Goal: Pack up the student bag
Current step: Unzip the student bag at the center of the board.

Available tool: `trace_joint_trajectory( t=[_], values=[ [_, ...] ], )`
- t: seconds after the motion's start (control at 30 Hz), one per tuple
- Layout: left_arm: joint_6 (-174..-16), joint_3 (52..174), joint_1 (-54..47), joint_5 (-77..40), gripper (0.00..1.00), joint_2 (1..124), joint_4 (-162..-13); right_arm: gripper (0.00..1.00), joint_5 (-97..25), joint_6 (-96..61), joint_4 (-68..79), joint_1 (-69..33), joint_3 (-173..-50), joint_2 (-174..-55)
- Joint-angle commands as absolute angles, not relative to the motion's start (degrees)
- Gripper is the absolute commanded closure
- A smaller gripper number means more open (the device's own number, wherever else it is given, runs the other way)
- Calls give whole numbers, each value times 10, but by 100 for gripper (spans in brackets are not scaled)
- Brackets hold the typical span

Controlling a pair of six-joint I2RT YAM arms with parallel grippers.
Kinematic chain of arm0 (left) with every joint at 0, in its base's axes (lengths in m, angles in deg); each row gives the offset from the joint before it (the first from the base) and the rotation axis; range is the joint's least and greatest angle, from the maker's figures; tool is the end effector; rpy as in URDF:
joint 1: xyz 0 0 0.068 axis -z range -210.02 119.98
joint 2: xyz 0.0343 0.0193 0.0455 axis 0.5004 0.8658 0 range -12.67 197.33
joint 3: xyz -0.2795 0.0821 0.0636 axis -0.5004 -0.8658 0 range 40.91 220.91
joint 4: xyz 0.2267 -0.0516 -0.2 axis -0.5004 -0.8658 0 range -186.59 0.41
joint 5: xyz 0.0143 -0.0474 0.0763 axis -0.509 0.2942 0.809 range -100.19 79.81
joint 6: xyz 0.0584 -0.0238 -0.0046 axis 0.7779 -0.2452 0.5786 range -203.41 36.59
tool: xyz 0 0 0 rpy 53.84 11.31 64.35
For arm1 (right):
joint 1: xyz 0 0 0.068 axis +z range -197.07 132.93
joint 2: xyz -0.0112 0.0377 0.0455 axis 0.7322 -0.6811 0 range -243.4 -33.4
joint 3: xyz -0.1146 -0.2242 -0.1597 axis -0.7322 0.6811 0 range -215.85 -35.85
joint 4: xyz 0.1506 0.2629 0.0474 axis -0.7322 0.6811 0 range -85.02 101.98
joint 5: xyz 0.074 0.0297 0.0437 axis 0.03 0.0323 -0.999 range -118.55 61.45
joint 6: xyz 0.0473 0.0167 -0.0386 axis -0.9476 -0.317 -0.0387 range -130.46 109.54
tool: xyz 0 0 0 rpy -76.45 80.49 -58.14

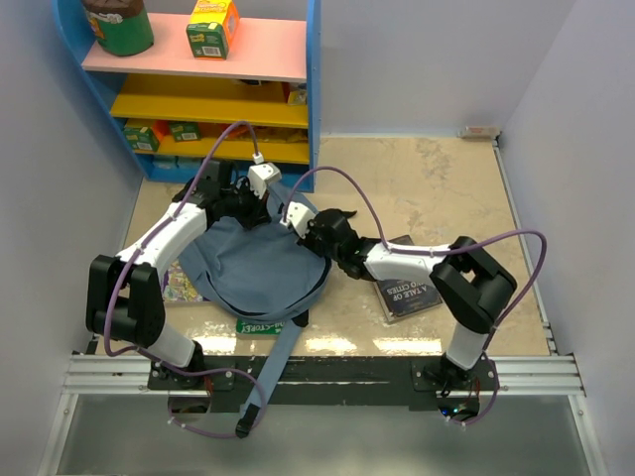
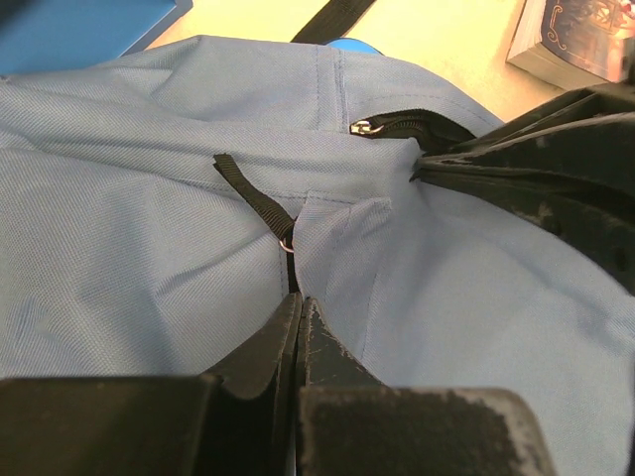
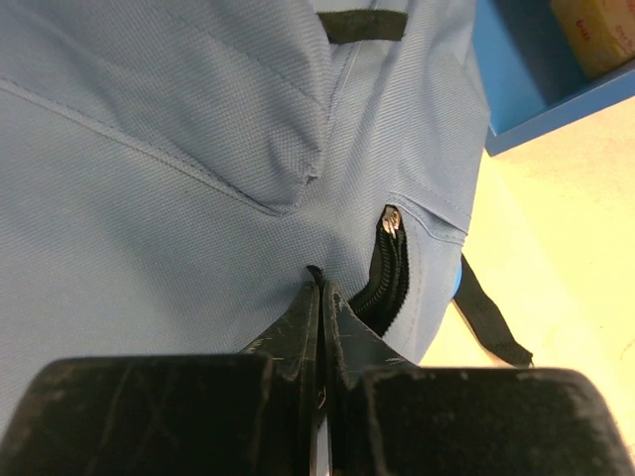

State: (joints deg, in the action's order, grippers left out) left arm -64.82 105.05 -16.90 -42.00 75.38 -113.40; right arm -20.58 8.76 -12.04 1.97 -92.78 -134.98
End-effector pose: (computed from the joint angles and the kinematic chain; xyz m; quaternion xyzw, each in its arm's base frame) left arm 0.3640 -0.1112 0.2543 0.3402 0.8359 -0.2387 0.3586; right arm 0.2915 0.3254 0.1779 -0.4490 0.7267 0.0754 0.5145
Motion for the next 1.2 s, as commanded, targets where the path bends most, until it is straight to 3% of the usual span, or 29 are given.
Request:
trace_joint_trajectory(
  t=[0.0, 0.67, 1.17],
  values=[
    [-646, 1049, -175, -431, 100, 728, -1123, 100, -210, 63, -128, 16, -918, -1301],
    [-671, 1056, -175, -399, 100, 721, -1114, 100, -254, -100, -151, 50, -766, -1134],
    [-708, 1046, -175, -349, 100, 728, -1074, 100, -197, -228, -129, 172, -710, -1029]
  ],
)
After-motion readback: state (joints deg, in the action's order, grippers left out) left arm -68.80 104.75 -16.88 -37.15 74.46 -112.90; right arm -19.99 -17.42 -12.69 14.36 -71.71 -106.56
